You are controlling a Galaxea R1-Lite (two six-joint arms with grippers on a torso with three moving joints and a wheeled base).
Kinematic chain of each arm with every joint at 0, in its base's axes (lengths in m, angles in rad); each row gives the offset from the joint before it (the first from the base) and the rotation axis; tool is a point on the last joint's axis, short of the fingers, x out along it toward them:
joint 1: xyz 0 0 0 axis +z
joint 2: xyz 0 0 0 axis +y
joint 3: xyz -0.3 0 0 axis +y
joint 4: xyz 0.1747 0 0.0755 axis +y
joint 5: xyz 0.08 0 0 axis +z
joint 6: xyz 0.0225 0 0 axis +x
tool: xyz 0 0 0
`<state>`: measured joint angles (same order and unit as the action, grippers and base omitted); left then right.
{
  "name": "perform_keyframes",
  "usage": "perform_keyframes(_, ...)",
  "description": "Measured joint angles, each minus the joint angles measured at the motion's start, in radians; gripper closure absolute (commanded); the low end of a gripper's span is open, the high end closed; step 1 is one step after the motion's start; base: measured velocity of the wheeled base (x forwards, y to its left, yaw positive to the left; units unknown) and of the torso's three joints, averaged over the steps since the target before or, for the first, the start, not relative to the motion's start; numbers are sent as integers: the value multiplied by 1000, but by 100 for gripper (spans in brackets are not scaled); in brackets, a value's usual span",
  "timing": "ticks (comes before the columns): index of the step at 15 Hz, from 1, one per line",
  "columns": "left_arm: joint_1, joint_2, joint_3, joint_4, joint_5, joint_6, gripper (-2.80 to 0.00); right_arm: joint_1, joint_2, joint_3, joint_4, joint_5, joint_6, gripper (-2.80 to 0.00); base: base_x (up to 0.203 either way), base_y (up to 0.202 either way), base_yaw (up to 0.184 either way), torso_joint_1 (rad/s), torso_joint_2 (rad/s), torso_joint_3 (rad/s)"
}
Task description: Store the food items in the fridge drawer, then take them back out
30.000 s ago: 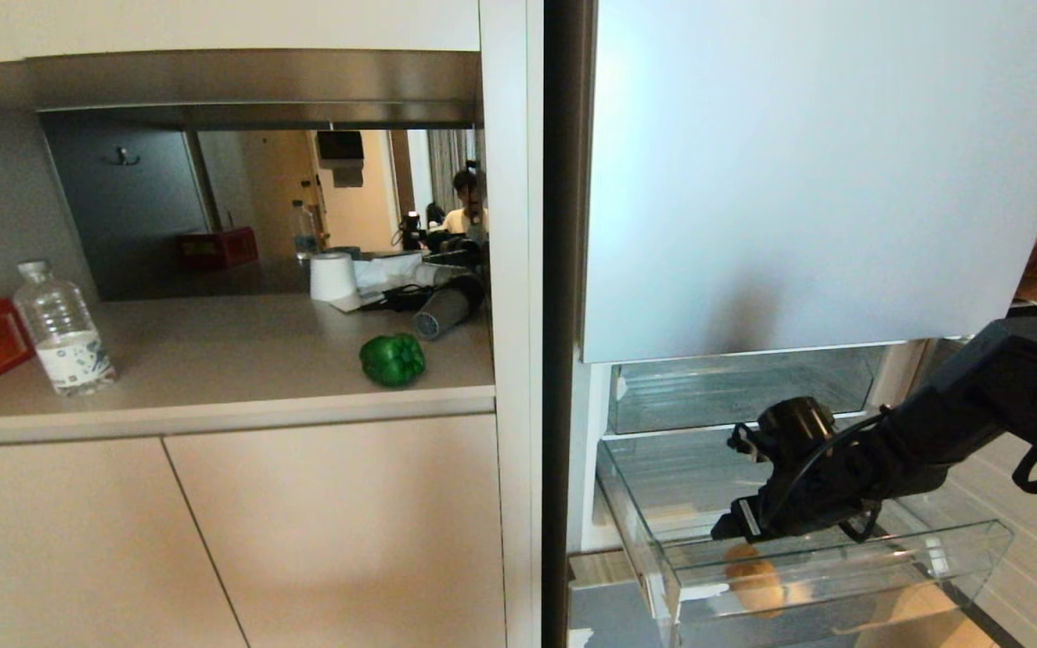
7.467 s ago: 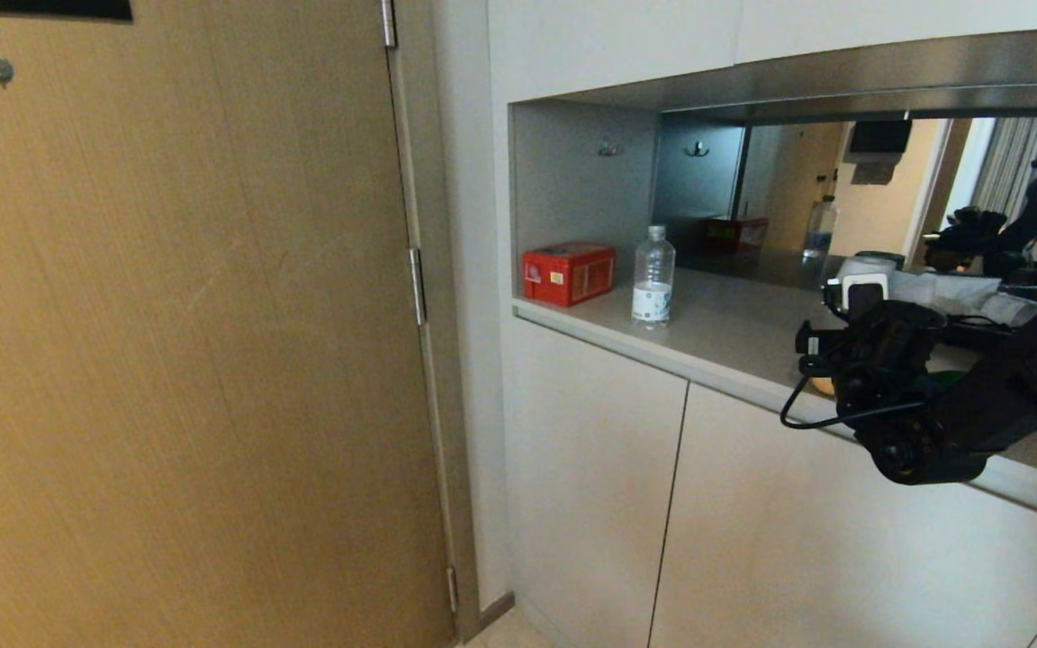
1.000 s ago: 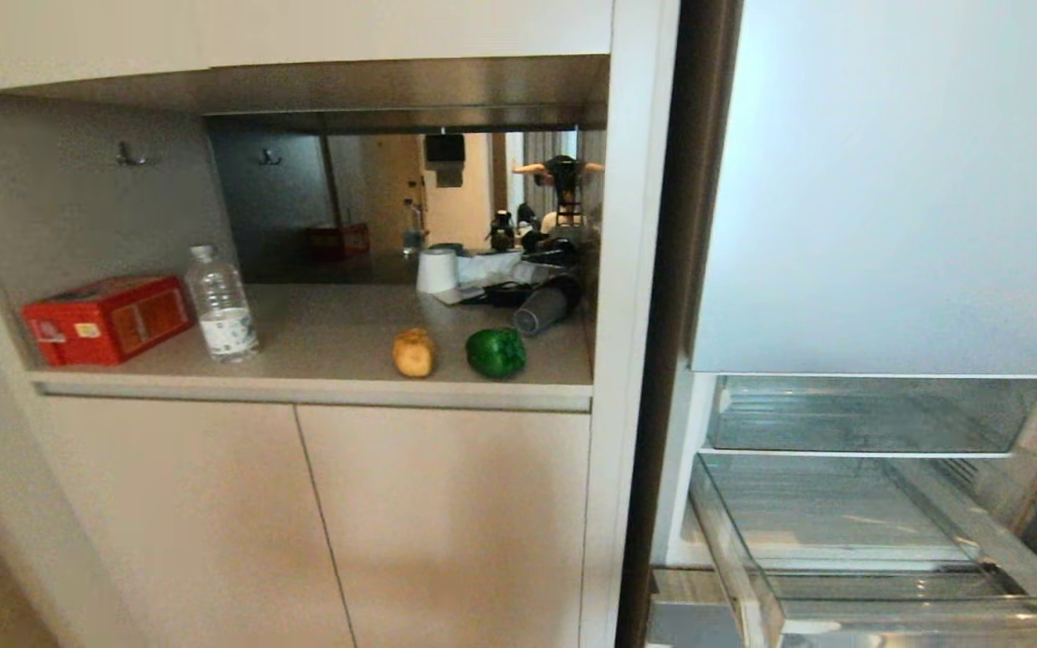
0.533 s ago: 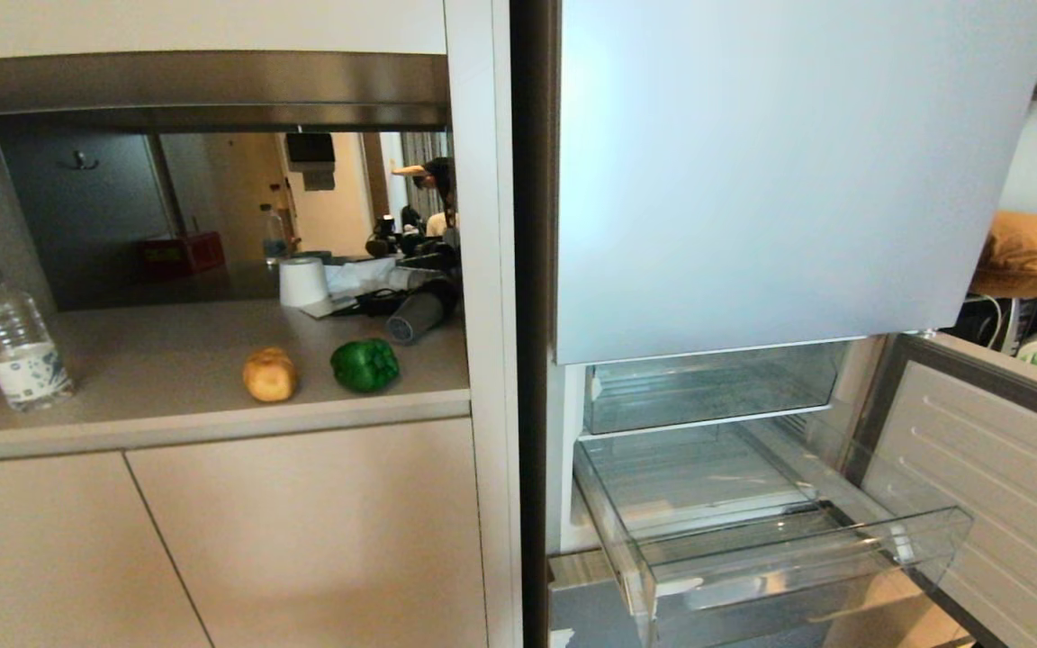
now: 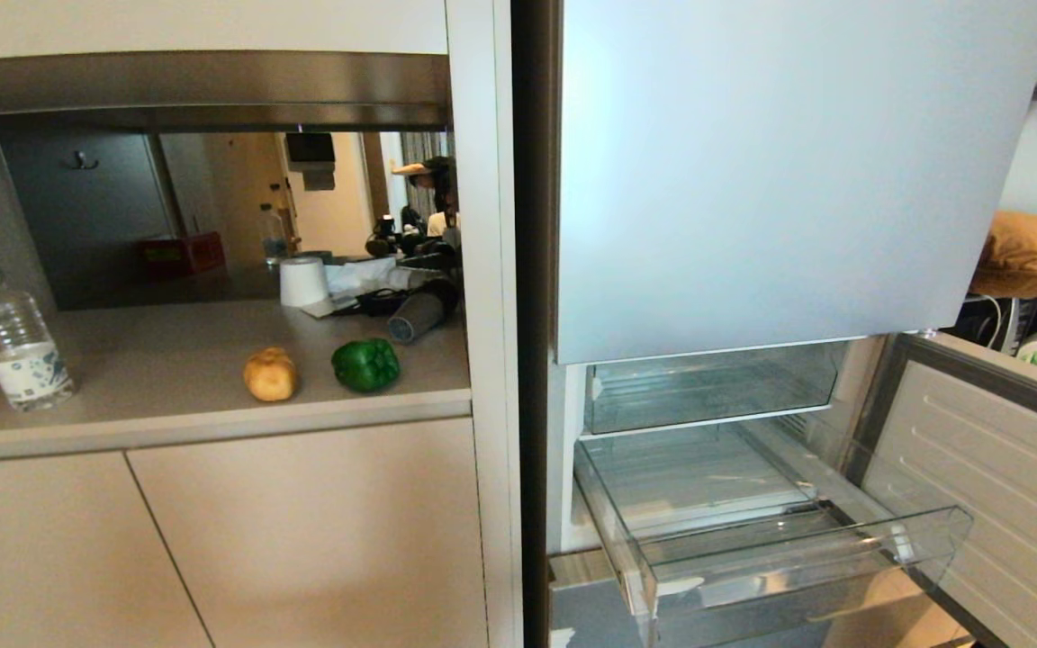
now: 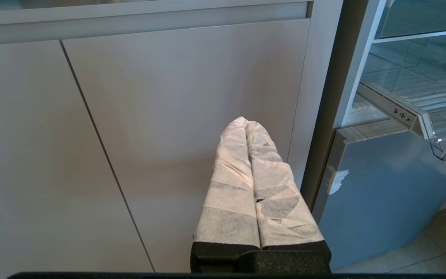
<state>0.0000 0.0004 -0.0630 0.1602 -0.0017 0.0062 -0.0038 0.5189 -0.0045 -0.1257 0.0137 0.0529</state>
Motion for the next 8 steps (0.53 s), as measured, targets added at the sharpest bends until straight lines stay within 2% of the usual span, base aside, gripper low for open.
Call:
perform_keyframes(4, 0, 0, 0, 0, 0, 0, 0, 3, 379, -10, -115, -24, 73, 0, 0, 0, 0, 0, 0, 0)
perform_keyframes(8, 0, 0, 0, 0, 0, 0, 0, 6, 670, -18, -246, 23, 49, 0, 0, 0, 0, 0, 0, 0)
